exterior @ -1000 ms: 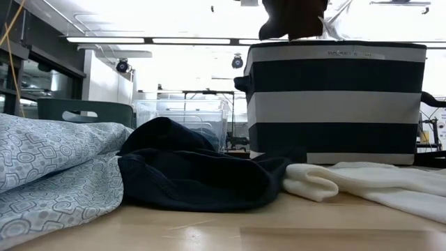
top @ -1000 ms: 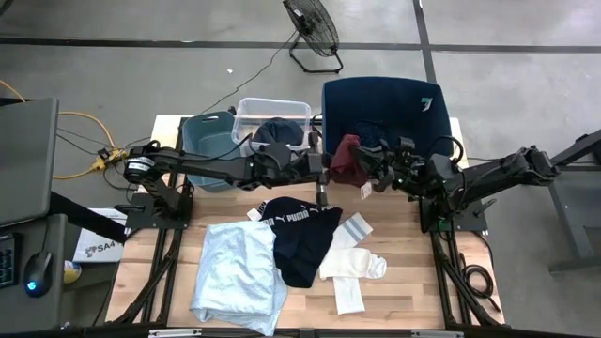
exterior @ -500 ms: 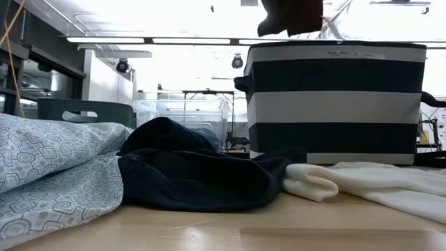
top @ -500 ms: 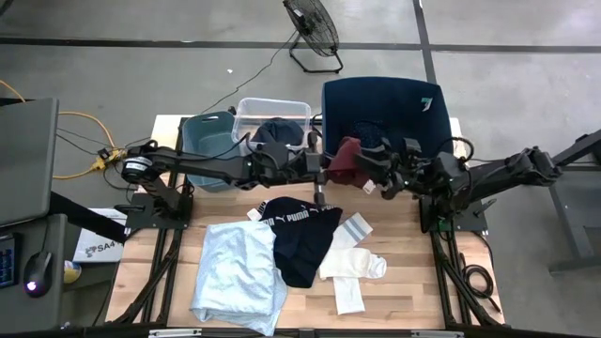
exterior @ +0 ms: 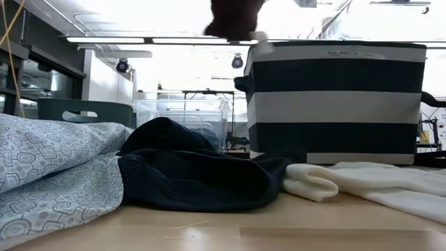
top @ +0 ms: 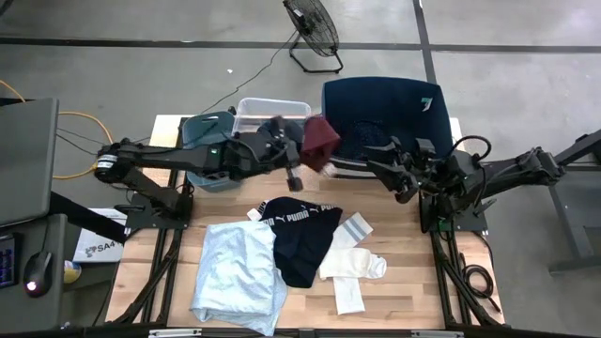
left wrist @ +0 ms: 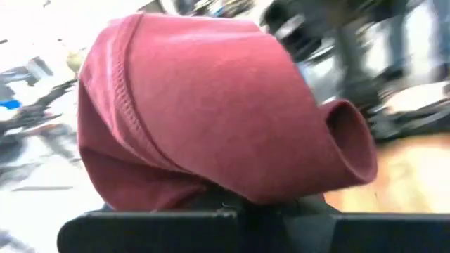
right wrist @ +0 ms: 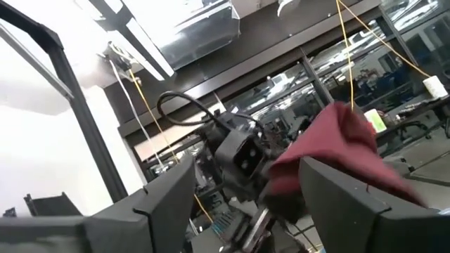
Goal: Pick & Place Cloths
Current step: Put the red boxer shorts into the transparent bin
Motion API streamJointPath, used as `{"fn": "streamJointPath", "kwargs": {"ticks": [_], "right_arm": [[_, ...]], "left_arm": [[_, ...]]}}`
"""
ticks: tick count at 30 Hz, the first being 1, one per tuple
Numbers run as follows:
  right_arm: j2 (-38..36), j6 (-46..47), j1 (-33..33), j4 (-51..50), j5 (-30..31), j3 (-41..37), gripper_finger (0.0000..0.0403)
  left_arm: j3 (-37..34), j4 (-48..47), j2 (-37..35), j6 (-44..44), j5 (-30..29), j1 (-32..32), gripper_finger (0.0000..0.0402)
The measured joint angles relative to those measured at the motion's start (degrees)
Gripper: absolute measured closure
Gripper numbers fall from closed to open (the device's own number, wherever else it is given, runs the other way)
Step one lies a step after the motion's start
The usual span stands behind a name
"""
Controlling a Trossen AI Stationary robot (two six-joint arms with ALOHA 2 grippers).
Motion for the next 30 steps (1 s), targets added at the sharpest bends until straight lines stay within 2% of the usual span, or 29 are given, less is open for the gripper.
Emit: {"fn": "streamJointPath", "kwargs": {"ticks": [3,11,17,22,30], "right_arm": [[0.02,0.0,0.0,-0.56,0.0,-0.01,0.0161],[0.04,-0.02,0.0,-1.88,1.38,0.01,0.0163],[0.04,-0.02,0.0,-2.6,1.53,0.0,0.0163],[0.04,0.07,0.0,-2.64,1.55,0.01,0.0163],[0.04,0.2,0.0,-2.75,1.55,0.01,0.0163]], "left_arm": [[-0.01,-6.9,-2.93,1.83,-5.08,1.07,0.0401],[-0.02,-20.92,-6.34,5.4,-7.23,9.61,0.0401],[-0.01,-26.63,-5.4,8.88,-2.72,18.15,0.0401],[-0.01,-27.55,-2.97,17.32,0.7,24.12,0.0402],[-0.01,-28.29,2.52,22.41,6.15,29.82,0.0402]]}}
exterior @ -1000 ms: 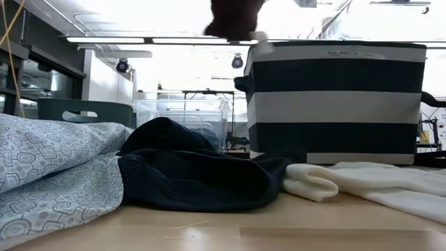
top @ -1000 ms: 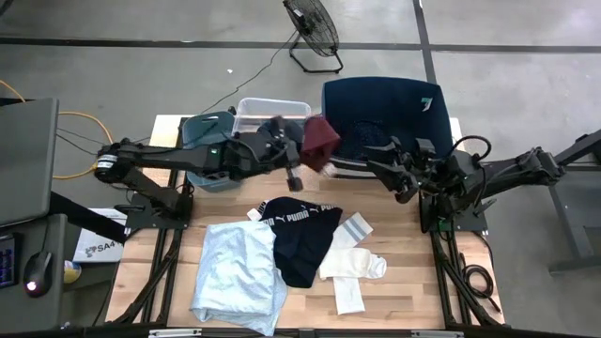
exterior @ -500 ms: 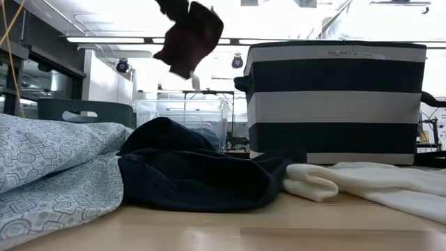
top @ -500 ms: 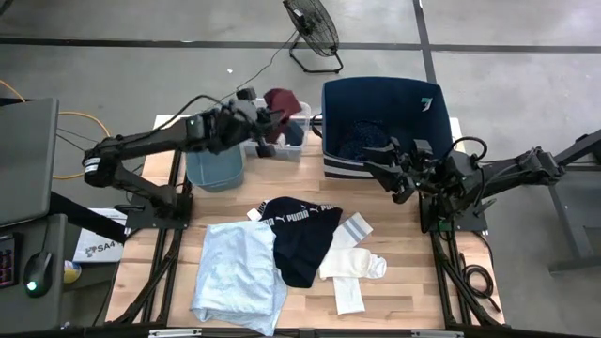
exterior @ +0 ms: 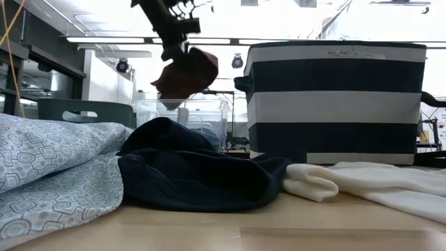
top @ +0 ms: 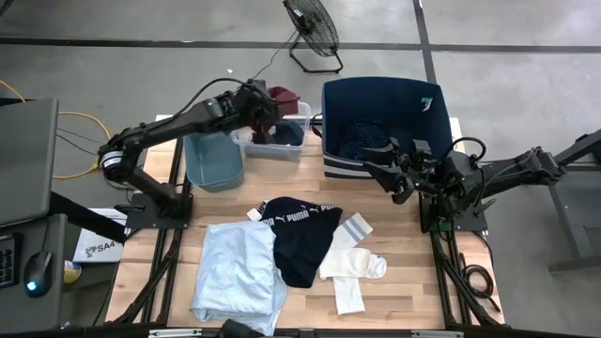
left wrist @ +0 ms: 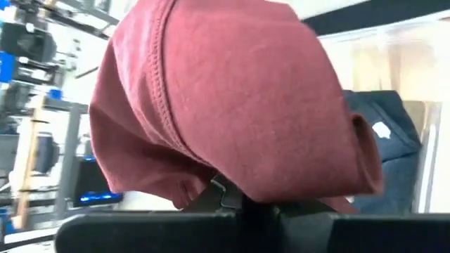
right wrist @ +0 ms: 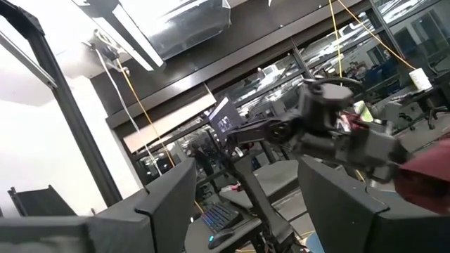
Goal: Pick & Place Cloths
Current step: Put the red boxer shorts into the transparent bin, then put the blue boxer shorts into the transparent bin
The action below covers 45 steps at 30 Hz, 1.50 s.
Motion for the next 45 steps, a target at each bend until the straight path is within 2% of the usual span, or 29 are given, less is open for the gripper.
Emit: {"fn": "streamJointPath", "kwargs": {"ticks": [11,20,27,34,38,42,45], "right_arm": [[0.02,0.5,0.0,-1.93,3.08,-0.02,0.0163],[0.02,2.01,0.0,-2.6,3.02,0.0,0.0163],[0.02,2.01,0.0,-3.0,2.99,-0.01,0.0163],[0.02,1.99,0.0,-3.06,2.73,-0.02,0.0163],[0.02,1.93,0.0,-3.23,2.56,0.0,0.0163],[0.02,1.84,0.0,-3.4,2.54,-0.01,0.0163],[0.02,2.02,0.0,-3.86,2.21,0.0,0.0163]], "left_arm": [[-0.02,-2.07,8.09,0.89,4.95,1.38,0.0402],[0.0,-3.17,11.69,2.27,5.58,1.28,0.0393],[0.0,-2.66,11.75,4.36,7.54,1.27,0.0335],[0.0,-3.07,11.1,4.05,1.31,1.17,0.0242],[1.31,-3.74,9.85,3.03,-2.96,1.27,0.0212],[4.09,-6.92,7.48,-4.42,-3.68,1.25,0.0207],[7.06,-12.21,5.62,-15.51,0.02,0.9,0.0212]]}}
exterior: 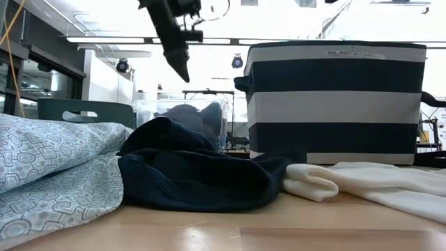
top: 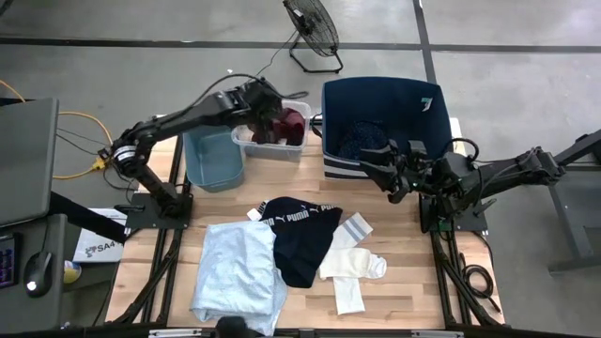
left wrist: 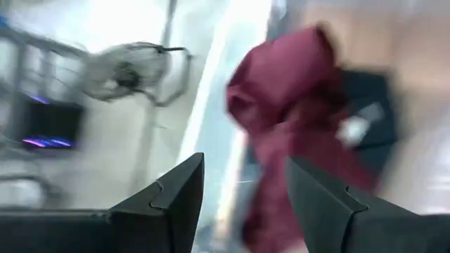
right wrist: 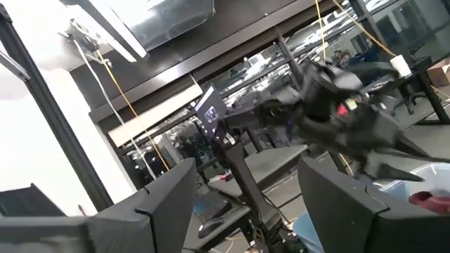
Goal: Pick & Place Cloths
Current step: Put the blue boxer shorts into the transparent bin
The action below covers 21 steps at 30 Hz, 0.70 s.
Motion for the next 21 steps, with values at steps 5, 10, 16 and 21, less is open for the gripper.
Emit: {"fn": "streamJointPath", "kwargs": {"ticks": [5,10,16,21], "right_arm": [[0.0,1.17,0.04,-4.33,-1.41,-0.01,0.0163],[0.0,1.33,0.26,-10.39,-2.9,0.0,0.0163],[0.57,0.99,2.13,-19.32,-4.21,0.0,0.0163],[5.0,1.44,4.71,-26.82,-4.07,-0.02,0.0163]], "left_arm": [[2.93,-6.33,-5.63,-13.17,16.26,-0.47,0.0226],[2.63,-9.48,-11.12,-18.57,20.3,-4.05,0.0248],[2.58,-13.76,-15.64,-25.47,20.12,-10.9,0.0275],[2.46,-16.38,-17.36,-31.82,16.45,-18.43,0.0292]]}}
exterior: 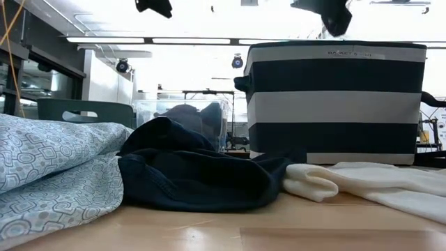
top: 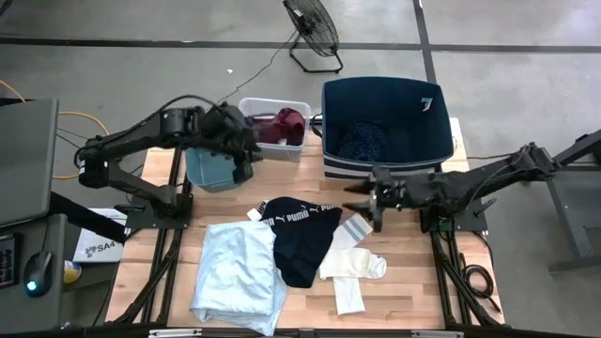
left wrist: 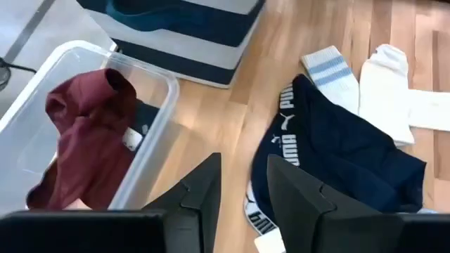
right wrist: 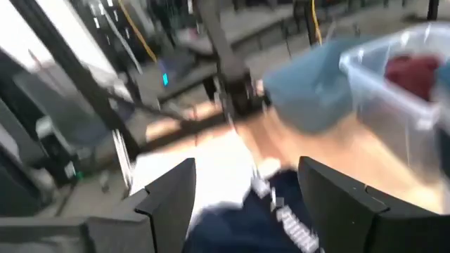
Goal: Pick & Place Cloths
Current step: Put the blue boxer shorts into the transparent bin
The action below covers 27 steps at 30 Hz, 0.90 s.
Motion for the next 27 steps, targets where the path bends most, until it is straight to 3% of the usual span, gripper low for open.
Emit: {"fn": "streamJointPath", "kwargs": {"ticks": [7,13,20,27], "right_arm": [[9.58,12.59,1.42,-1.08,-0.22,0.0,0.0163],[15.98,36.26,1.69,-1.91,-4.24,0.02,0.0163],[23.39,58.87,1.67,-5.76,-4.19,0.02,0.0163],[28.91,67.38,1.4,-9.98,-1.65,0.0,0.0163]], "left_arm": [[-4.46,-0.87,-1.55,-8.22,-6.85,-10.98,0.0312],[-8.41,-0.57,-2.87,-15.12,-11.84,-18.35,0.0321],[-9.58,0.12,-3.33,-18.46,-17.2,-24.15,0.0321],[-9.63,0.45,-3.31,-19.24,-19.16,-26.01,0.0321]]}}
